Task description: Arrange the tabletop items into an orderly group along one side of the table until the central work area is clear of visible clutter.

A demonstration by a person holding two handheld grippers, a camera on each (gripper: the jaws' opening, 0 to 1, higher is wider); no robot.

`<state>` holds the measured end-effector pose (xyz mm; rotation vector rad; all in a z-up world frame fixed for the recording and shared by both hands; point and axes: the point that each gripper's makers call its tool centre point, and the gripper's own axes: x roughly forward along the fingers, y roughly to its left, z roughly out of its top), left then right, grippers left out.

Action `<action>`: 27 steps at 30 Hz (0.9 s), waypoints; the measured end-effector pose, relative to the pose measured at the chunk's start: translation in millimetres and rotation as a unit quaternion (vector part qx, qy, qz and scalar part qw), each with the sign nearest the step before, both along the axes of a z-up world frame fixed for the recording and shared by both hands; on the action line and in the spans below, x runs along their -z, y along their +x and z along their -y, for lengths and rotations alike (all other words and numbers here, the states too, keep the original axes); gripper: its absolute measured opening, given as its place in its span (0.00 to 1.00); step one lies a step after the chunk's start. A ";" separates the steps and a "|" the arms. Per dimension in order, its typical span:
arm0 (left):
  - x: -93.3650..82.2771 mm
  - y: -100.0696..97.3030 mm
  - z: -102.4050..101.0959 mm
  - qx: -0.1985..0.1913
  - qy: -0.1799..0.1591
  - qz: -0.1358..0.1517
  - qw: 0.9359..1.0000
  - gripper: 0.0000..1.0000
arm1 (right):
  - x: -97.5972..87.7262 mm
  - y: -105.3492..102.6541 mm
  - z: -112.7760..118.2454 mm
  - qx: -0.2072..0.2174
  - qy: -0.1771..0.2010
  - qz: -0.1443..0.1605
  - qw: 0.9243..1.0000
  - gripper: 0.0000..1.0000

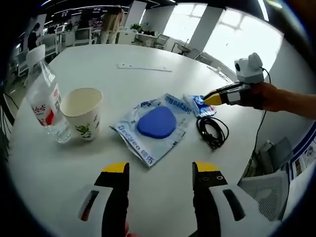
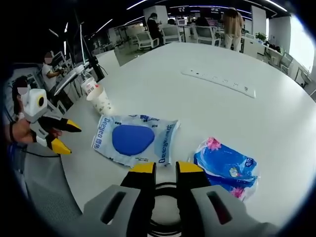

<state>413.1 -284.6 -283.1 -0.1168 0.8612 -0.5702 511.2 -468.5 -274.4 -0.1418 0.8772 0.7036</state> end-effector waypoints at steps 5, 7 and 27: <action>5.9 7.1 -3.9 -0.015 0.000 -0.003 1.000 0.47 | 7.1 0.2 -6.1 -0.015 -0.005 -0.001 1.000 0.14; 6.5 10.5 -3.7 -0.020 -0.001 0.001 1.000 0.45 | 11.8 0.4 -7.0 -0.019 -0.009 -0.006 1.000 0.15; 28.3 24.2 5.8 -0.035 0.001 -0.024 0.999 0.39 | 24.0 14.5 -17.9 -0.018 -0.010 -0.015 1.000 0.17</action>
